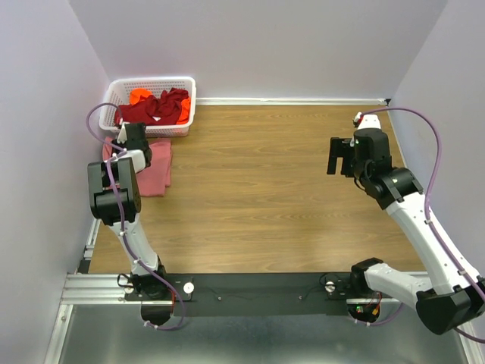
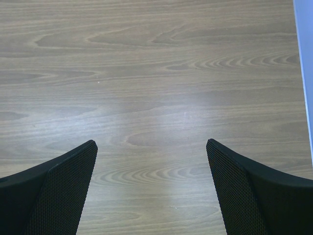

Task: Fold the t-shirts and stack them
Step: Neatly place the folded tshirt to the corner

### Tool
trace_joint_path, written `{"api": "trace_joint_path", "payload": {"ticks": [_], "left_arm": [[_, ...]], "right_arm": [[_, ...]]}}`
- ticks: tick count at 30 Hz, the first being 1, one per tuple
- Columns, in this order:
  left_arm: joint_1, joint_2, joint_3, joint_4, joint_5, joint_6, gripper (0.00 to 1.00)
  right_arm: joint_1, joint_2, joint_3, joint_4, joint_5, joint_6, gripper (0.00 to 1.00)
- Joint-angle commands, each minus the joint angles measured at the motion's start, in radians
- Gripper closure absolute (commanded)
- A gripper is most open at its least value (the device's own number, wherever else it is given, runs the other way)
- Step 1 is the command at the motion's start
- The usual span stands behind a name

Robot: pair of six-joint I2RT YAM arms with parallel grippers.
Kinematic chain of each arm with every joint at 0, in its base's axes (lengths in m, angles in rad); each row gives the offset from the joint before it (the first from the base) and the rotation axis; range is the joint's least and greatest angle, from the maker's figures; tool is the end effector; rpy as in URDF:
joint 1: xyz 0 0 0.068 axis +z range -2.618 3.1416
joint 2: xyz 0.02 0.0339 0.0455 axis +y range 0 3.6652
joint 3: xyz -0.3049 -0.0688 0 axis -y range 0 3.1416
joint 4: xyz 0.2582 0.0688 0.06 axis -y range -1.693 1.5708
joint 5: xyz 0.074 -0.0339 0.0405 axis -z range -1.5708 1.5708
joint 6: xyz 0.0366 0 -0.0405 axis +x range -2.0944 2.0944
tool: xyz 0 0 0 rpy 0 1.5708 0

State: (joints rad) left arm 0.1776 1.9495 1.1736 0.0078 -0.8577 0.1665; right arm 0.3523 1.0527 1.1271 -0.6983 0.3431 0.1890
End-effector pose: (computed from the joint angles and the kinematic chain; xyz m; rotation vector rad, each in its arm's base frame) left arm 0.4178 0.1031 0.1907 -0.4470 2.2371 1.1716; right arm 0.2014 0.0609 0.3940 0.0148 2.1540 -0.0643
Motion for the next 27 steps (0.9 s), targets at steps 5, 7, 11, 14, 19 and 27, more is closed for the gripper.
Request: {"api": "trace_joint_path", "payload": {"ticks": [5,7,11,14,19,27], "left_arm": [[0.022,0.041,0.032,0.141,0.072,0.05,1.0],[0.022,0.054,0.043,0.138,0.057,0.042,0.8],[0.026,0.033,0.037,0.126,0.063,-0.008,0.65],[0.026,-0.013,0.02,0.112,0.085,-0.038,0.51],[0.026,-0.156,-0.009,0.052,0.14,-0.133,0.36],[0.023,-0.506,-0.031,-0.121,0.442,-0.364,0.32]], "right_arm": [[0.005,0.015,0.06,-0.03,0.005,0.0,0.0],[0.005,0.02,0.066,-0.033,0.002,0.004,0.0],[0.005,0.021,0.076,-0.041,-0.006,0.018,0.0],[0.005,0.013,0.08,-0.043,-0.004,0.024,0.0],[0.007,-0.013,0.089,-0.041,0.016,0.024,0.0],[0.005,-0.082,0.112,-0.043,0.073,0.04,0.0]]}}
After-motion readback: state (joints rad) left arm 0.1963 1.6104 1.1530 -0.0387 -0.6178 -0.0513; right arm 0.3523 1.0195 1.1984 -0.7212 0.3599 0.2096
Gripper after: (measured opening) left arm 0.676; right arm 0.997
